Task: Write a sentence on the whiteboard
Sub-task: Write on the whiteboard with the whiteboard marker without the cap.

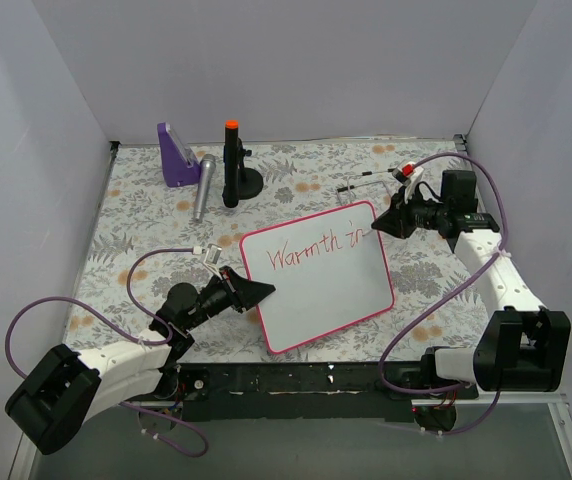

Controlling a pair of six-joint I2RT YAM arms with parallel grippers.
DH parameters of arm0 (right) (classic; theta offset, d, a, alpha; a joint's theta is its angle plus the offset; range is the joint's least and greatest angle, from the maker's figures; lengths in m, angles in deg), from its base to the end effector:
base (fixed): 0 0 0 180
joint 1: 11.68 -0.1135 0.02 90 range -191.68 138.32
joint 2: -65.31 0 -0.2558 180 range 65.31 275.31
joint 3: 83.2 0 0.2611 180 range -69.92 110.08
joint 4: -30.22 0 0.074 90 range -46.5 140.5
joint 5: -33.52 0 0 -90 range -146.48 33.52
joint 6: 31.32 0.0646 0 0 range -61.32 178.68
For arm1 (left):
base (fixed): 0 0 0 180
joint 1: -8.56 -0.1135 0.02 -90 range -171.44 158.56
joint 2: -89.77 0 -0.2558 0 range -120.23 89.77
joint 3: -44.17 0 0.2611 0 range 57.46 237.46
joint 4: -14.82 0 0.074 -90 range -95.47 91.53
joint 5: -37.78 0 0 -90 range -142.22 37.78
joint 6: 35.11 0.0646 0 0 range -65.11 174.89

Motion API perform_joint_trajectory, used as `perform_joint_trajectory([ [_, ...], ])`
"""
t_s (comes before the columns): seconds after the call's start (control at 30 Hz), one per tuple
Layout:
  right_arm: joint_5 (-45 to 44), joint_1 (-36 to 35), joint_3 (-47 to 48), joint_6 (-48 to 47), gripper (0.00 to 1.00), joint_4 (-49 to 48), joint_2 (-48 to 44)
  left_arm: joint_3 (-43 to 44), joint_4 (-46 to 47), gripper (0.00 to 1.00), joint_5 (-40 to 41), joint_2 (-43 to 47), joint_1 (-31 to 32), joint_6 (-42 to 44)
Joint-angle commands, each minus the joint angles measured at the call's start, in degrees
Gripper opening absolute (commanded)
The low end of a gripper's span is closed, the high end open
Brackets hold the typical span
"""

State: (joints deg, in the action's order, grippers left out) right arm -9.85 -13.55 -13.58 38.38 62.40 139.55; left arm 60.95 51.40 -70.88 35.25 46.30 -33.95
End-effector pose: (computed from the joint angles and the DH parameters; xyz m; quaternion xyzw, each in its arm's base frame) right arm 0.3039 0.0569 0.2678 -0.3318 0.7717 0.2835 0.4626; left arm 0.1559 -0.1468 0.1593 -0.2016 0.6848 -0.6690 0.2070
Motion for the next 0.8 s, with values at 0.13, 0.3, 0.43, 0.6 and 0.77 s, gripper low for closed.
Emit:
perform_joint_trajectory([
  [0.13, -1.6, 1.3, -0.4, -2.8, 0.01, 2.4, -2.9, 0.8, 5.8, 0.0, -0.9, 1.8, 0.3, 1.9],
  [0.3, -1.3, 3.3, 1.9, -2.6, 0.01, 2.7, -2.6, 0.7, 5.9, 0.0, -0.7, 1.9, 0.3, 1.9],
  [0.43, 3.3, 3.7, 5.6, -2.7, 0.01, 4.7, -2.7, 0.8, 5.9, 0.0, -0.5, 1.6, 0.3, 1.7],
  [0.6, 12.6, 3.6, 6.9, -1.9, 0.01, 5.4, -5.4, 0.7, 5.7, 0.0, 0.5, 2.2, 0.3, 1.5],
  [0.77, 13.3, 3.2, 4.5, -1.4, 0.01, 4.6, -7.0, 0.8, 7.0, 0.0, 2.0, 1.9, 0.3, 0.2],
])
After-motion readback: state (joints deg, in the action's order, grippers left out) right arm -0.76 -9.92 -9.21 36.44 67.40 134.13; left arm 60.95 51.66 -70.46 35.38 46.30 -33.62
